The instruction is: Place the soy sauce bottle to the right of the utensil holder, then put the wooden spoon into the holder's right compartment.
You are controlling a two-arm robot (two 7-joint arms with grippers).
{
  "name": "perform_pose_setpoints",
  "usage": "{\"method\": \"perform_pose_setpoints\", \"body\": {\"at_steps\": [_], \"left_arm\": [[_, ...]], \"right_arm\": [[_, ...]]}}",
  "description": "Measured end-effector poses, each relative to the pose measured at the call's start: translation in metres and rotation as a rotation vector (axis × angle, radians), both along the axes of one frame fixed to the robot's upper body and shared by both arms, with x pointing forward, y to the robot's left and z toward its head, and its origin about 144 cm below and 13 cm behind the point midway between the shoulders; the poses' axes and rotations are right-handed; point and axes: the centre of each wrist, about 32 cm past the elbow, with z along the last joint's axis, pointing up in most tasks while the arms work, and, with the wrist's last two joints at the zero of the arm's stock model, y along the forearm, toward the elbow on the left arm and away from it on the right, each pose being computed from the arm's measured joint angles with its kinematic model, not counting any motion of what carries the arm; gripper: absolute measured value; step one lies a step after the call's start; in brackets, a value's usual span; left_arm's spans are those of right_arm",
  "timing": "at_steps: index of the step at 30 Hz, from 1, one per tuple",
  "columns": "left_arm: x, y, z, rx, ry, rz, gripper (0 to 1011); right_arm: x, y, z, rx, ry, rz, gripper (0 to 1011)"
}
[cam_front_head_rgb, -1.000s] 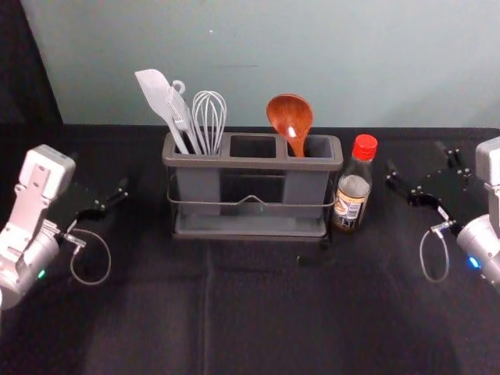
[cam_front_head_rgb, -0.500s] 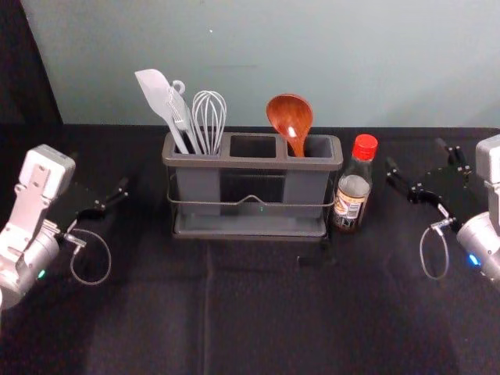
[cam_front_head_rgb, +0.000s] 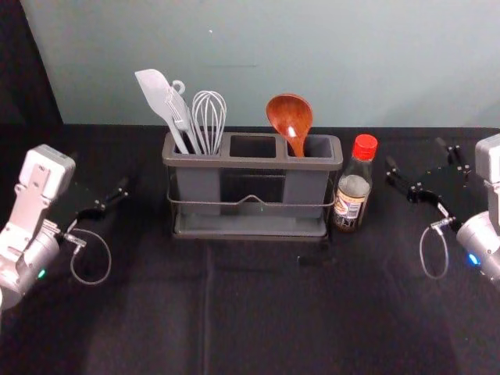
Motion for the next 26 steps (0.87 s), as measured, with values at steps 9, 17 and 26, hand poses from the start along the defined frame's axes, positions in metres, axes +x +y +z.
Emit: {"method": "perform_pose_setpoints", "body": {"at_steps": [9,17,26], "left_arm": [[0.0,0.0,0.0,0.0,0.0,0.0,1000],[0.0,0.0,0.0,0.0,0.0,0.0,1000],[0.0,0.0,0.0,0.0,0.0,0.0,1000]], "right_arm": [[0.0,-0.0004,0.0001,0.0,0.0,-0.001,1003],[0.0,-0.0005,0.0001,0.001,0.0,-0.001,1003],[0.0,-0.0005,0.0001,0.001,0.0,-0.001,1003]]}}
